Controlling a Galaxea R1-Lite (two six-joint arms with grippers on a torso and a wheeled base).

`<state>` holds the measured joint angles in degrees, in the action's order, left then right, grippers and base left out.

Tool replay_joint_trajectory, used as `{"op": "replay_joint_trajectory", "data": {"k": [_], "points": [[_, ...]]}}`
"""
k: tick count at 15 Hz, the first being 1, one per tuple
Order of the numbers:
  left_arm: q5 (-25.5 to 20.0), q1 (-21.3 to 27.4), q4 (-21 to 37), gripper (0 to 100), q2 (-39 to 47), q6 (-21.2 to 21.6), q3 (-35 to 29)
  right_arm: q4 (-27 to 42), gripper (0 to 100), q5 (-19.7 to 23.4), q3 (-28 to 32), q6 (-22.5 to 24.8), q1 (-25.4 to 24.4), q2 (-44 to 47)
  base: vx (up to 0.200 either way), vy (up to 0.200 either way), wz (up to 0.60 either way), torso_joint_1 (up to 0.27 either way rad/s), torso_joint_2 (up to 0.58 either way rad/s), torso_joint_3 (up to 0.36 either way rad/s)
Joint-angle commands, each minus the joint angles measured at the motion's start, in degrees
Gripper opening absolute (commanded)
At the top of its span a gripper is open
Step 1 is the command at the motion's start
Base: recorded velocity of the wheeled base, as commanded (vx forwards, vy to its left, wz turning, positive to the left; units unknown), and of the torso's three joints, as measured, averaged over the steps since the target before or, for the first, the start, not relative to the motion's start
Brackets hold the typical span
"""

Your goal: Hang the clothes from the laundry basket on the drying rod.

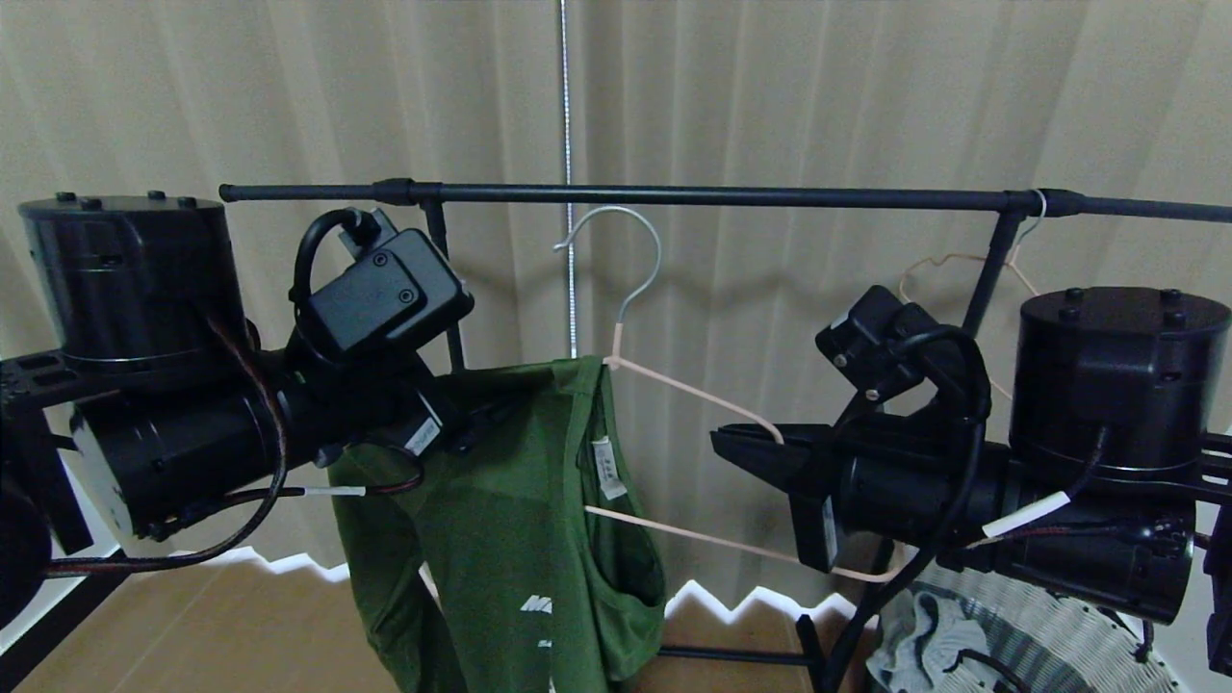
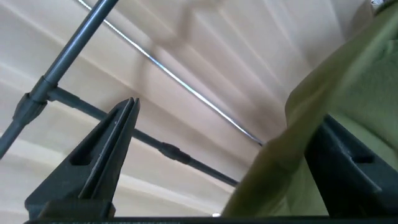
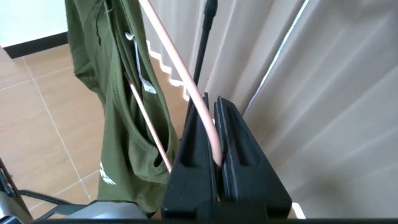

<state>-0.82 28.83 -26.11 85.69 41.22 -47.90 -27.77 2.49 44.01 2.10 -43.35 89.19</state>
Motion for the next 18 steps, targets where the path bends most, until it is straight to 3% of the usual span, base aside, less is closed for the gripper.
{"op": "replay_joint_trajectory", "data": {"k": [1, 13, 14, 18], "points": [[-0.06, 0.00, 0.01, 0, 0.09, 0.00, 0.00, -0.09, 0, 0.06, -0.24, 0.01, -0.07, -0.50, 0.000, 0.000, 0.00, 0.000, 0.00, 0.000], [0.38, -0.18, -0.34, 0, 0.09, -0.26, 1.31, 0.00, 0, 1.03, -0.33, -0.08, 0.02, -0.68, 0.000, 0.000, 0.00, 0.000, 0.00, 0.000], [0.47, -0.18, -1.31, 0, 0.01, -0.26, 2.19, 0.00, 100, 1.03, -0.33, -0.08, 0.02, -0.68, 0.000, 0.000, 0.00, 0.000, 0.00, 0.000], [5.04, -1.76, -6.41, 0, 0.18, -0.44, 4.74, -0.09, 100, 0.59, -0.33, -0.08, 0.11, -0.77, 0.000, 0.000, 0.00, 0.000, 0.00, 0.000]]}}
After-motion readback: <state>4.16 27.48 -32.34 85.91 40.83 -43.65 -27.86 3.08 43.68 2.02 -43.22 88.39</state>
